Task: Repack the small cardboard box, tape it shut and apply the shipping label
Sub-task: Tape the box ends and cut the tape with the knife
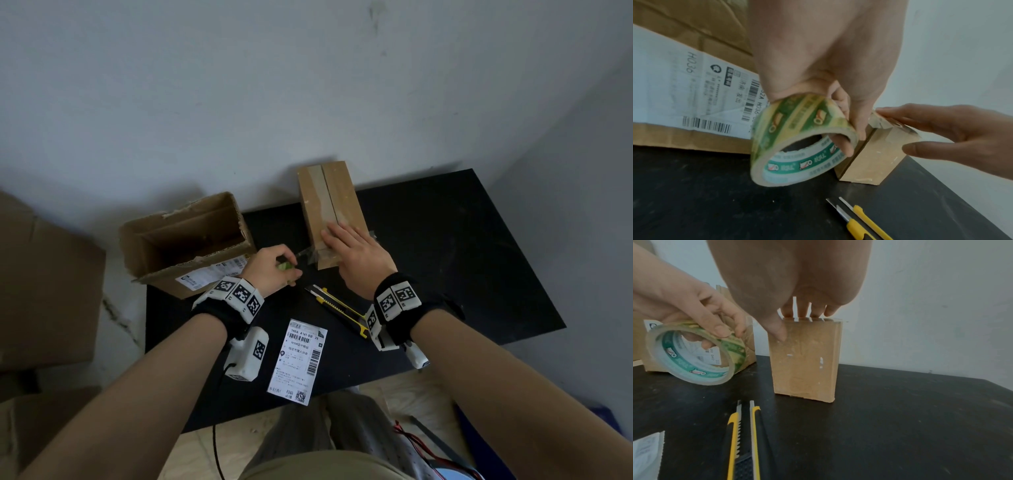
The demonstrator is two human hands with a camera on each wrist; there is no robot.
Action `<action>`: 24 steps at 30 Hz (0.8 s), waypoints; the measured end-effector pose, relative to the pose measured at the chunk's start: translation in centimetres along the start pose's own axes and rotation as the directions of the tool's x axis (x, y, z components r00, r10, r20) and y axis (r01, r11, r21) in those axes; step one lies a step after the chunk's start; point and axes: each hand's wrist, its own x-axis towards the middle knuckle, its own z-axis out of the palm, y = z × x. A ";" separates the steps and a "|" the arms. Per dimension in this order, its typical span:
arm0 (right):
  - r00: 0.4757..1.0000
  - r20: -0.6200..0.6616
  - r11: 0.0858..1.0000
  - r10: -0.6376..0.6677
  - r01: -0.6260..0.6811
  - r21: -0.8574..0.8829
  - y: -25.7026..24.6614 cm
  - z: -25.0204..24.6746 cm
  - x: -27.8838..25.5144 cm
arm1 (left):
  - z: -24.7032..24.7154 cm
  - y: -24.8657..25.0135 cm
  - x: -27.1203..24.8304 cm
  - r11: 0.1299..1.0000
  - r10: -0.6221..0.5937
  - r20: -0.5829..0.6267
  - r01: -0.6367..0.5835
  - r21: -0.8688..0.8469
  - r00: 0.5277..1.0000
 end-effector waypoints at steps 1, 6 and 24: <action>1.000 0.006 1.000 0.004 -0.004 0.000 0.0 -0.1 -0.1 | -0.1 0.0 -0.1 1.000 0.007 0.009 -0.007 -0.014 1.000; 0.999 0.032 1.000 0.012 -0.012 -0.002 -0.2 -0.2 -0.2 | -0.6 -0.6 -0.3 0.996 0.078 -0.035 -0.079 -0.045 0.996; 0.999 0.005 0.995 0.044 -0.044 0.090 -0.9 -0.4 0.2 | 0.2 -0.4 -1.6 0.971 0.208 -0.068 -0.214 -0.105 0.976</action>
